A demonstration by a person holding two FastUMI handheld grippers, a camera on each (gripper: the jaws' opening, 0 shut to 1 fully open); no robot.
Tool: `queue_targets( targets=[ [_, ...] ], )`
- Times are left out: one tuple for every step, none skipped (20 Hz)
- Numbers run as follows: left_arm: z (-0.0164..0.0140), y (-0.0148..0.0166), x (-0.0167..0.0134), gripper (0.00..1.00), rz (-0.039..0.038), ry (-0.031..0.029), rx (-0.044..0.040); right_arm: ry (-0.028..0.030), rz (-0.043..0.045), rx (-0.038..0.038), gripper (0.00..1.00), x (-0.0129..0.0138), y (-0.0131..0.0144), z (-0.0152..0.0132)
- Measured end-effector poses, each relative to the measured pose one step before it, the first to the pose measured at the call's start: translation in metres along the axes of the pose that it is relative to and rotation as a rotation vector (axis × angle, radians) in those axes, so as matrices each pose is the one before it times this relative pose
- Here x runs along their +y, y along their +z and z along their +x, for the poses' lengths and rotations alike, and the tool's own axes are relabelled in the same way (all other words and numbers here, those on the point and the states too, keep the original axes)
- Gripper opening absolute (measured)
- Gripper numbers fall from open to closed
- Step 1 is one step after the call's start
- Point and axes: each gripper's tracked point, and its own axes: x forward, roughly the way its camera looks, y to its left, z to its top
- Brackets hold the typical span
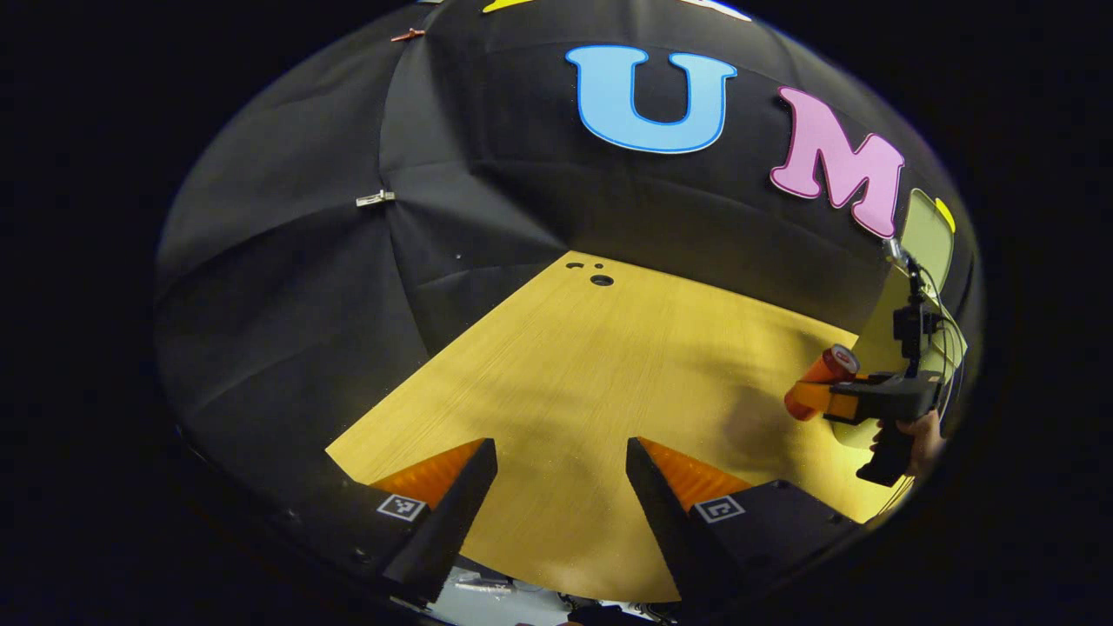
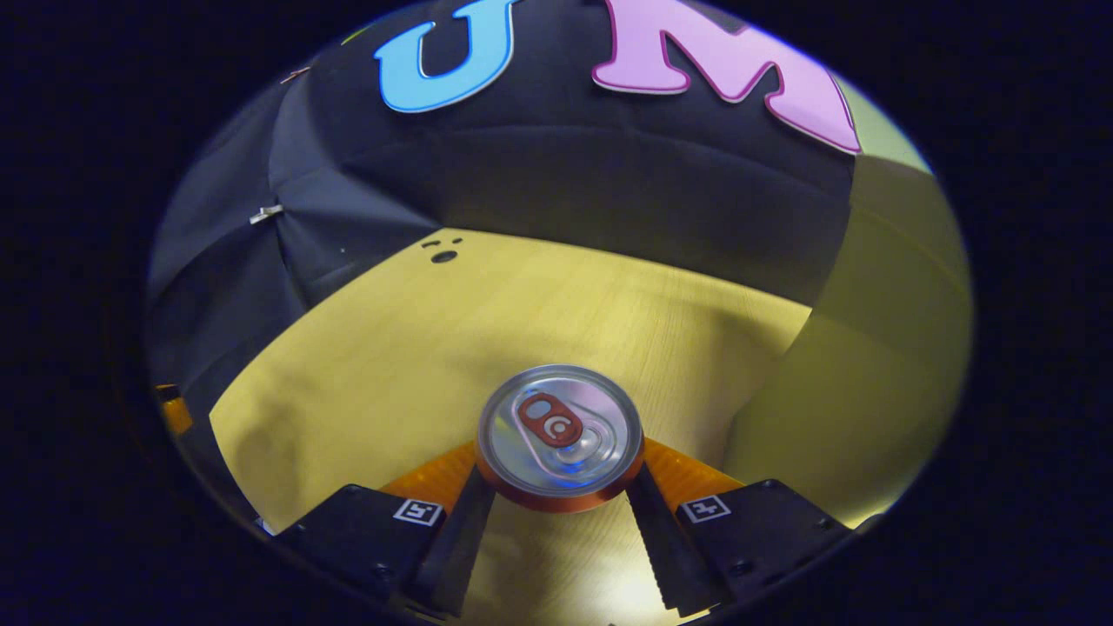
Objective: Press the lid of the desktop garbage bin to open it, pick up the crumpled paper on the desktop and throw it into the bin, then pick up the pop can on the desktop and drop it into the bin, and finally close the garbage bin lid.
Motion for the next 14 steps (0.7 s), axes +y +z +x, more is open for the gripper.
queue_targets(
  targets=[
    [0.00039, 0.00005, -0.00227, 0.96, -0.00176, -0.00814, -0.00319, 0.00295, -0.00706, -0.01222, 0.83, 0.00134, 0.00847, -0.00906],
    [0.00056, -0.00091, -0.00206, 0.96, -0.00408, -0.00848, -0.00124, 0.00532, -0.00777, -0.00772, 0.83, 0.00136, 0.00720, -0.00801],
    [0.00093, -0.00361, -0.00417, 0.96, -0.00570, -0.01234, 0.00301, 0.00802, -0.00183, -0.01409, 0.83, 0.00115, 0.01056, -0.01026],
    [0.00018, -0.00385, -0.00354, 0.96, -0.00338, -0.01241, 0.00434, 0.01076, 0.00408, -0.02156, 0.83, 0.00144, 0.01227, -0.00975],
    [0.00076, -0.00595, -0.00229, 0.96, -0.00084, -0.00716, 0.00843, 0.00711, 0.00270, -0.02601, 0.83, 0.00037, 0.01297, -0.01004],
    [0.00034, -0.00439, -0.00201, 0.96, 0.00280, -0.00623, 0.00578, 0.00270, 0.00111, -0.02464, 0.83, -0.00044, 0.01284, -0.00959],
    [-0.00041, -0.00440, -0.00215, 0.96, 0.00390, -0.00533, 0.00447, 0.00105, -0.00221, -0.02266, 0.83, -0.00138, 0.01165, -0.00897],
    [0.00024, -0.00324, -0.00273, 0.96, 0.00399, -0.00672, 0.00485, -0.00102, 0.00364, -0.01867, 0.83, -0.00185, 0.00935, -0.00757],
    [-0.00065, -0.00379, -0.00319, 0.96, 0.00600, -0.00824, 0.00429, -0.00195, 0.01146, -0.01352, 0.83, -0.00254, 0.00825, -0.00708],
    [0.00016, -0.00246, -0.00267, 0.96, 0.00855, -0.00578, 0.00297, -0.00297, 0.01550, -0.01181, 0.83, -0.00273, 0.00620, -0.00488],
    [0.00020, -0.00389, -0.00137, 0.96, 0.00889, -0.00478, 0.00559, -0.00468, 0.01800, -0.01076, 0.83, -0.00345, 0.00726, -0.00530],
    [0.00071, -0.00220, -0.00345, 0.96, 0.00514, -0.00847, 0.00540, -0.00505, 0.01518, -0.01311, 0.83, -0.00468, 0.00685, -0.00505],
    [0.00084, -0.00148, -0.00469, 0.96, 0.00302, -0.01149, 0.00508, -0.00848, 0.01093, -0.01293, 0.83, -0.00526, 0.00677, -0.00486],
    [0.00036, -0.00074, -0.00453, 0.96, 0.00374, -0.01133, 0.00433, -0.01139, 0.00554, -0.01656, 0.83, -0.00650, 0.00708, -0.00562]
  ],
)
